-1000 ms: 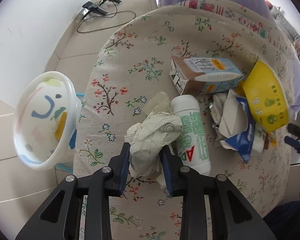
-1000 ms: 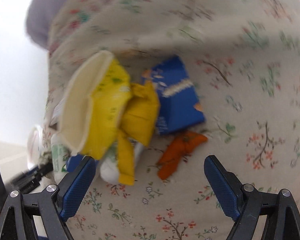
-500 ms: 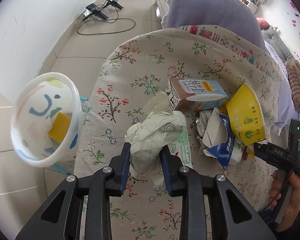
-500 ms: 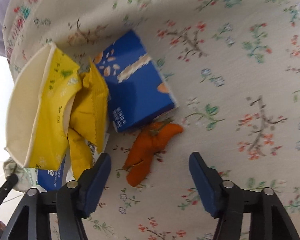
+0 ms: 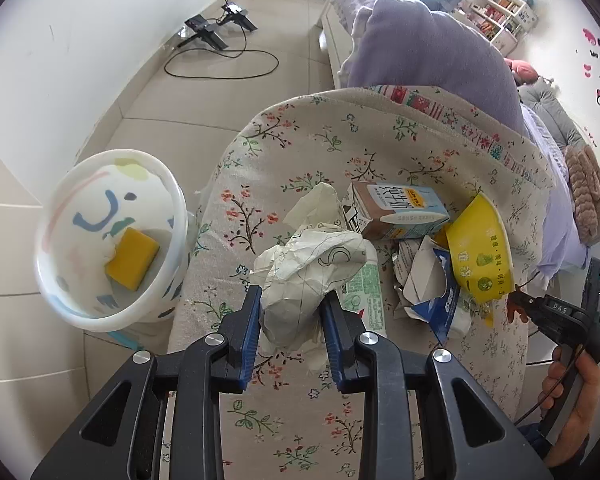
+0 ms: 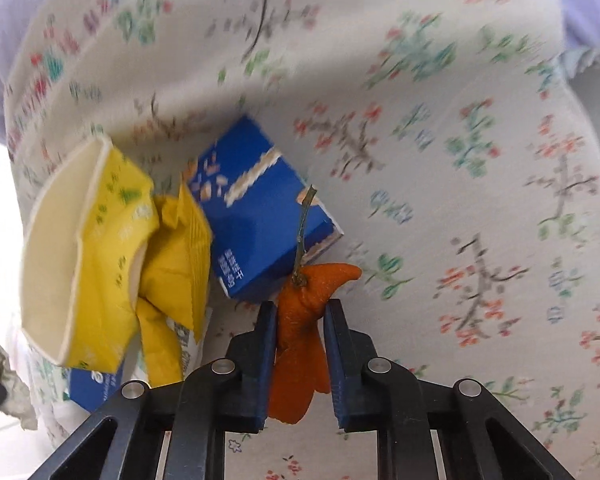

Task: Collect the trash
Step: 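Grasp the crumpled tissue with the left gripper while the right gripper grasps the orange peel, then drop the tissue into the bucket while the right gripper drops the orange peel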

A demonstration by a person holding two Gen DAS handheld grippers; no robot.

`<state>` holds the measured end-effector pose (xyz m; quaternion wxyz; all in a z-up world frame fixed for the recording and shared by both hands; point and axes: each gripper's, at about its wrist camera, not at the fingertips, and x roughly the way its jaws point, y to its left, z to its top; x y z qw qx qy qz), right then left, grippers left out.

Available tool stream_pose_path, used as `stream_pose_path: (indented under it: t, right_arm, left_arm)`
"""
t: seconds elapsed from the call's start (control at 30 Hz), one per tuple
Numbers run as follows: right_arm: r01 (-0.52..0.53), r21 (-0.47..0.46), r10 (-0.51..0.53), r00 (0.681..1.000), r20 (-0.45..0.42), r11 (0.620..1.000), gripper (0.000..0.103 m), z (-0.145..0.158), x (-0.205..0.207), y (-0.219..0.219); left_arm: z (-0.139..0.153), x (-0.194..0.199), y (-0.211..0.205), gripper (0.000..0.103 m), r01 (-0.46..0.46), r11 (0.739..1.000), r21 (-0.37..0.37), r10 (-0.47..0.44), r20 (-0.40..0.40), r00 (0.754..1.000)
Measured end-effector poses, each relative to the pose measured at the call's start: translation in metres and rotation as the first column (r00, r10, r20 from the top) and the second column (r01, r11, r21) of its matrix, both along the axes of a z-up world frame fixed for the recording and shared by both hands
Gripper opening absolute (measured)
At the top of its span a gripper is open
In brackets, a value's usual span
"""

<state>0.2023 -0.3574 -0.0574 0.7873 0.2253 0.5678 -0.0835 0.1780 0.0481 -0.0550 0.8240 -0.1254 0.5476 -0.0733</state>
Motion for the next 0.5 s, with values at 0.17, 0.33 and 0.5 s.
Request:
stream_pose_path:
  t: [0.17,0.33,0.5]
  right_arm:
    - [0.040,0.015,-0.041,0.997,0.064,0.999,0.020,0.020,-0.006,-0.017]
    - [0.003,0.072,-0.019,0.977,0.213,0.997,0.020,0.048,-0.010,-0.017]
    - [-0.070,0.039,0.056,0.959,0.276,0.997,0.020,0.059,-0.007,0.009]
  left_arm:
    - [0.003,0.000,0.004,0.031,-0.007,1.000,-0.015,0.007,0.005,1.000]
    - [0.010,0.001,0.012,0.031,-0.021,0.999,-0.037,0.022,0.019,1.000]
    - [0.022,0.006,0.050,0.031,-0.113,0.992,-0.057,0.115,0.031,0.993]
